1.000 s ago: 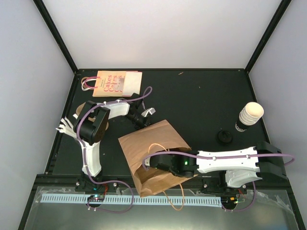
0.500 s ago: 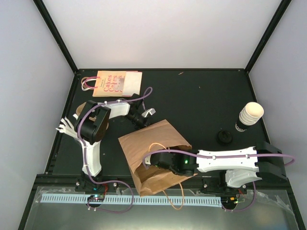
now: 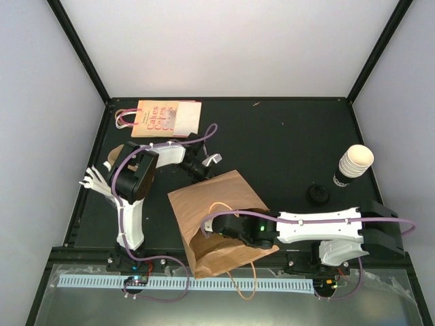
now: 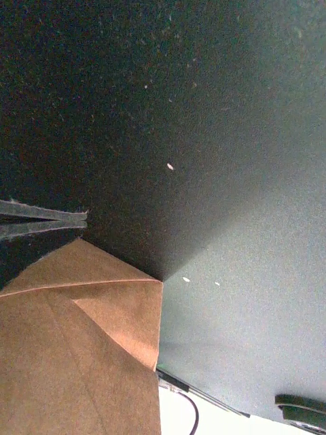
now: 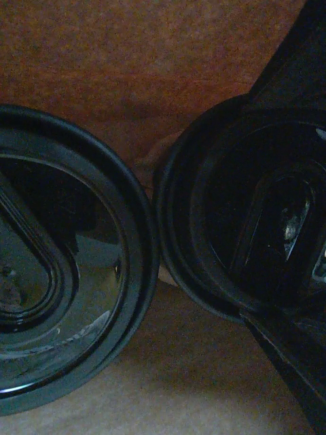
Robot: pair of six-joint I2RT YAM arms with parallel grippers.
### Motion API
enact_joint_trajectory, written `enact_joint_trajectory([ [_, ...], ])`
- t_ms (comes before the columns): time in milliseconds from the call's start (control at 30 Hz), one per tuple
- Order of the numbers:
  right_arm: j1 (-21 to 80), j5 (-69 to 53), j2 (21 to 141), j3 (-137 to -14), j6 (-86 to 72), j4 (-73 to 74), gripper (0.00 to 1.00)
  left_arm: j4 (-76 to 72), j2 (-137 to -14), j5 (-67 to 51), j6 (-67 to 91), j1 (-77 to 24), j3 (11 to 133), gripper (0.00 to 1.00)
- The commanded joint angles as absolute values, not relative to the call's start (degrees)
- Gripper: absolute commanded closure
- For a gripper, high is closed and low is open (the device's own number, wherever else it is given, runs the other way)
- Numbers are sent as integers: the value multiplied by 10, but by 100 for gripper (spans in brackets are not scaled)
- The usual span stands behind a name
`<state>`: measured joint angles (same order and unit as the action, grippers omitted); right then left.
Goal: Pack the takeout coffee
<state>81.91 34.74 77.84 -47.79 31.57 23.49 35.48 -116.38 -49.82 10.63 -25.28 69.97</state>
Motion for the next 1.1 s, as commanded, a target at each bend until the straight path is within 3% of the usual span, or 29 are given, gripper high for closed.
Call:
enact_joint_trajectory([
  [0, 806, 306, 793, -468, 297, 235, 52, 360, -1172, -539, 93, -263, 719, 98],
  [700, 803, 355, 755, -426, 346, 126, 53, 368, -1189, -579, 90, -260, 717, 98],
  [1067, 802, 305, 748, -470, 321, 221, 56, 387, -1179, -500, 78, -264, 736, 95],
])
